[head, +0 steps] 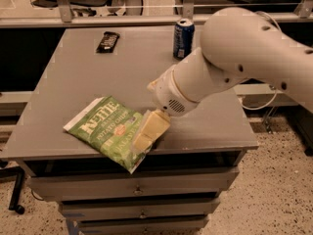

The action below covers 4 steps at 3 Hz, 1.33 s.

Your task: Move green jalapeno chip bag near pepsi can

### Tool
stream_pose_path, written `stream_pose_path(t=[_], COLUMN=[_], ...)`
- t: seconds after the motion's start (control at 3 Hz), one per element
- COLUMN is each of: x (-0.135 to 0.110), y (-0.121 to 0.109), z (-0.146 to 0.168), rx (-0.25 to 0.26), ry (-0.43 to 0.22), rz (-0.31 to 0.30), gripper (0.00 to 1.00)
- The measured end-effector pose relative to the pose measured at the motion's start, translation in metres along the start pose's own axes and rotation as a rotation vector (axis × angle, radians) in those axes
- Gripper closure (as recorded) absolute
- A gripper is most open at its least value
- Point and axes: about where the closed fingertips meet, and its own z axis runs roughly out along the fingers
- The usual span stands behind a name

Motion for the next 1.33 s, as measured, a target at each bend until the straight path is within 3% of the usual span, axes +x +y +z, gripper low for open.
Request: stream_pose_path(t=[0.33,0.67,1.33], x=[0.006,0.011,0.018], y=[0.006,0.010,0.009], z=[0.015,0.024,0.027], rx=[-0.023,-0.032,-0.032], ry=[-0.001,-0.004,-0.001], rz=[0.020,0.031,0.064], gripper=[0.00,0.17,0.64])
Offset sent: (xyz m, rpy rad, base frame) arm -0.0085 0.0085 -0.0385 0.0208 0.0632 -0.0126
